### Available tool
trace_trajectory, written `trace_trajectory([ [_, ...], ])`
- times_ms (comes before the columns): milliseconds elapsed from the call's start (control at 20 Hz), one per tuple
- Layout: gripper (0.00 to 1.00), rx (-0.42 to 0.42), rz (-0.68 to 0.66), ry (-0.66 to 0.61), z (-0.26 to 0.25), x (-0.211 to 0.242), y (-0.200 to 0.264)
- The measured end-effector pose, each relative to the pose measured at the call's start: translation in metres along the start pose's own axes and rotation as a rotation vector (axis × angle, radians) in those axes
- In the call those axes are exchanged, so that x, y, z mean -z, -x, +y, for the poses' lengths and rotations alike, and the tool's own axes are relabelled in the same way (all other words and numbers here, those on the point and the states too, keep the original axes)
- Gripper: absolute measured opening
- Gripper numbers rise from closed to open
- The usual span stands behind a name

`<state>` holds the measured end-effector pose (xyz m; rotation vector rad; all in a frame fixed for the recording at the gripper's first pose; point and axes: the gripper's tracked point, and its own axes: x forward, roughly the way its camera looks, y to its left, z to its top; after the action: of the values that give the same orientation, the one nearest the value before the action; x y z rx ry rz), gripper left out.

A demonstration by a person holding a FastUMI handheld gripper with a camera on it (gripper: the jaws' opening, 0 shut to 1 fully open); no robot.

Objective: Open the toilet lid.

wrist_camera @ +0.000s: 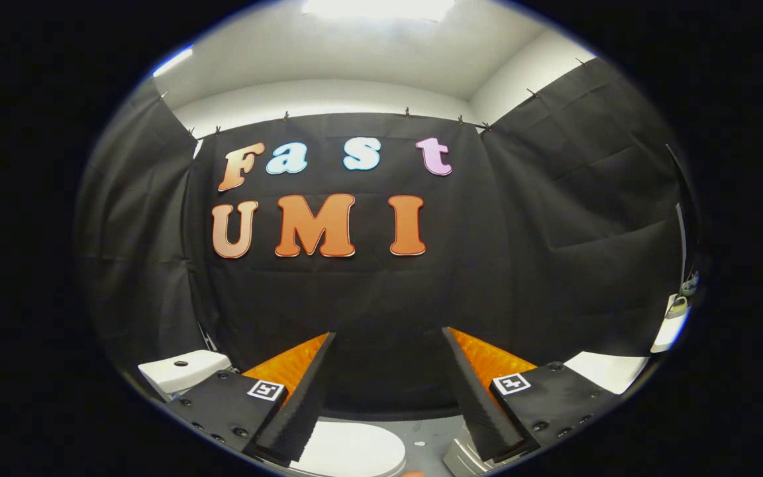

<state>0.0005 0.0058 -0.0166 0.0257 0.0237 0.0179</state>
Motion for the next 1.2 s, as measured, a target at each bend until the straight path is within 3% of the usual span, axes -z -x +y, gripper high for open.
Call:
trace_trajectory([
  [750, 0.99, -0.033, 0.047, -0.020, 0.000, 0.039, -0.006],
  [950, 0.99, -0.040, 0.100, -0.051, -0.006, 0.077, -0.006],
  [1200, 0.99, -0.091, 0.241, -0.214, 0.002, 0.155, 0.001],
])
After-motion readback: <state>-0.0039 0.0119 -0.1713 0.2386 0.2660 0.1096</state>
